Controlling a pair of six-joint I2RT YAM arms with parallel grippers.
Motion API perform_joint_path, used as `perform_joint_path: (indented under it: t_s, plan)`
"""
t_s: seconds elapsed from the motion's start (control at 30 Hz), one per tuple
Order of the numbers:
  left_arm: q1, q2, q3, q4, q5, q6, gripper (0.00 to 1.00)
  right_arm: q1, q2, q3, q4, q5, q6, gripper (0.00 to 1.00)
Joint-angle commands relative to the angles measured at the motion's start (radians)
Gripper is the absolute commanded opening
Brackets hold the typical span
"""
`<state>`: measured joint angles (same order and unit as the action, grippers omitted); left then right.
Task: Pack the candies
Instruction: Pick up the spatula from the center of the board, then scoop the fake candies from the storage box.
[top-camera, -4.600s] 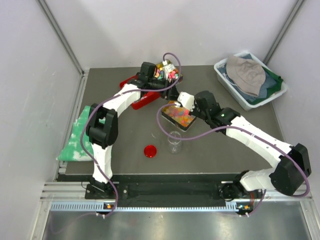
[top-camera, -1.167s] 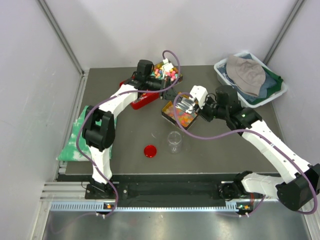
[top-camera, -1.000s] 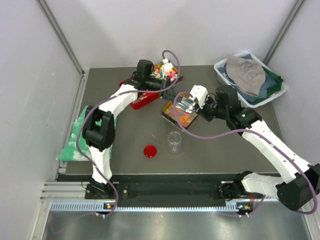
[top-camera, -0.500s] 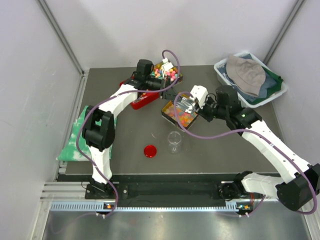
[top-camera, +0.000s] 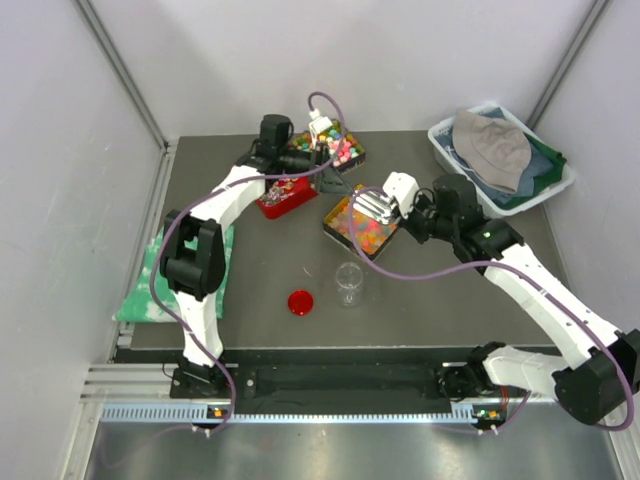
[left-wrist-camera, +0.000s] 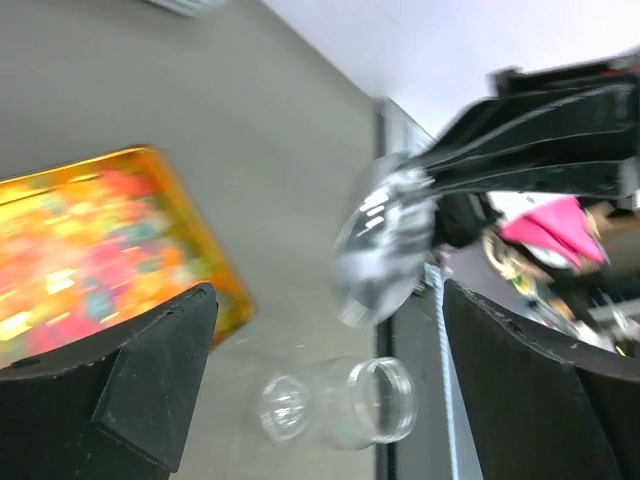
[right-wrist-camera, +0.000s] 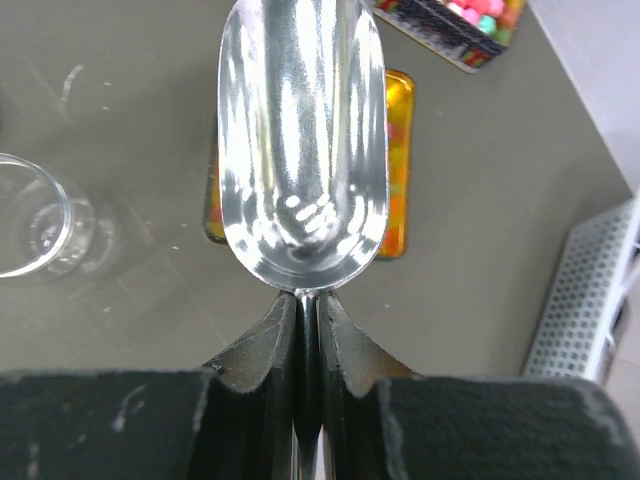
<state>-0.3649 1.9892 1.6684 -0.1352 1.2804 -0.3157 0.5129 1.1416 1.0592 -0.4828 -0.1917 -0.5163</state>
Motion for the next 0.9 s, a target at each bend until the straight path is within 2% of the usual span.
perform_joint_path:
  t_s: [0.0, 0.03, 0.07, 0.17, 0.27, 0.37, 0.63, 0.87]
  plan:
    - [0.095, 0.008, 0.056, -0.055, -0.108, 0.088, 0.99, -0.025, -0.069, 0.01, -0.002, 0.06, -0.045, 0.0]
    - [0.101, 0.013, 0.065, -0.099, -0.19, 0.134, 0.99, -0.027, -0.075, 0.016, -0.01, 0.093, -0.053, 0.0]
    - [0.104, 0.023, 0.077, -0.215, -0.257, 0.239, 0.99, -0.03, -0.078, 0.021, -0.039, 0.115, -0.06, 0.0]
    - [0.095, 0.043, 0.086, -0.291, -0.406, 0.341, 0.99, -0.03, -0.083, 0.059, -0.086, 0.189, -0.111, 0.0]
    - [0.078, 0.066, 0.083, -0.307, -0.554, 0.377, 0.99, -0.03, -0.086, 0.113, -0.166, 0.264, -0.142, 0.0]
    - [0.058, 0.101, 0.099, -0.31, -0.643, 0.382, 0.99, -0.042, -0.089, 0.16, -0.229, 0.308, -0.162, 0.0]
    - [-0.008, 0.203, 0.257, -0.402, -0.8, 0.414, 0.97, -0.086, -0.089, 0.171, -0.238, 0.311, -0.208, 0.0]
    - [-0.043, 0.286, 0.413, -0.523, -0.851, 0.457, 0.81, -0.085, -0.1, 0.162, -0.235, 0.324, -0.312, 0.0]
